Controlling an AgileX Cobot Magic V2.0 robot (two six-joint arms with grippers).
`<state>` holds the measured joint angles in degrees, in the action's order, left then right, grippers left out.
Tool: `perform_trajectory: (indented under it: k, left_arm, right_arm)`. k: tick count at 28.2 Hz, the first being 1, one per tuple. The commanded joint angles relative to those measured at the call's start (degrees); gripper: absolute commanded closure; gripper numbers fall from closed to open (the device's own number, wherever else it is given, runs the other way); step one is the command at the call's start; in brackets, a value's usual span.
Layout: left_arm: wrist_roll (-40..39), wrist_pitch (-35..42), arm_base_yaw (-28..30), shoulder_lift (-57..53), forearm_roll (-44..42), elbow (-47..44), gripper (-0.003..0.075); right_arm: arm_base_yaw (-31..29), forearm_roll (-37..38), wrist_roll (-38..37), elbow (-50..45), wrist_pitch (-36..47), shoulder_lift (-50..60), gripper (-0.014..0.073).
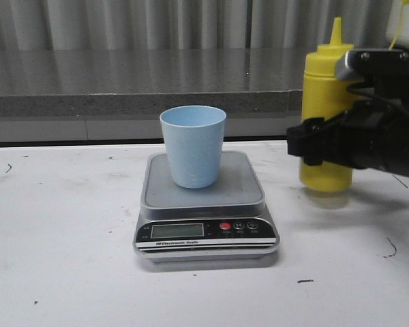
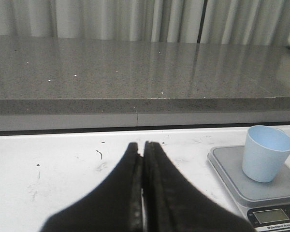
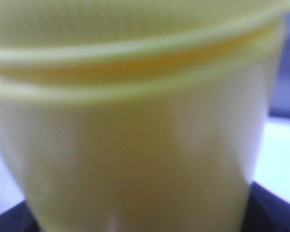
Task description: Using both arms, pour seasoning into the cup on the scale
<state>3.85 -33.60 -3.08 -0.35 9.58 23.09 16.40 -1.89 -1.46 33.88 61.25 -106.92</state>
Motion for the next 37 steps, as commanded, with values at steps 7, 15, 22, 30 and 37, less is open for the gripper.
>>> perform_trajectory:
  k: [7, 15, 22, 30, 37]
  left_arm:
    - [-0.42, 5.03, 0.07, 0.73, 0.89, 1.49, 0.074]
    - [-0.42, 5.03, 0.07, 0.73, 0.89, 1.49, 0.074]
    - [-0.42, 5.03, 0.07, 0.73, 0.89, 1.49, 0.074]
    - [-0.42, 5.03, 0.07, 0.73, 0.89, 1.49, 0.074]
    - [-0.42, 5.03, 0.07, 0.73, 0.89, 1.49, 0.074]
  right_arm:
    - [-0.1, 2.59, 33.86, 13.61, -18.22, 10.36, 0.0473]
    - [-0.1, 2.59, 73.76, 16.44, -18.05, 10.42, 0.0473]
    - [-0.1, 4.18, 77.1, 21.63, -17.76, 10.42, 0.0473]
    - [-0.1, 6.03, 99.66, 29.46, -20.13, 10.02, 0.0475]
    - [0.01, 7.98, 107.22, 30.75, -20.37, 10.02, 0.0475]
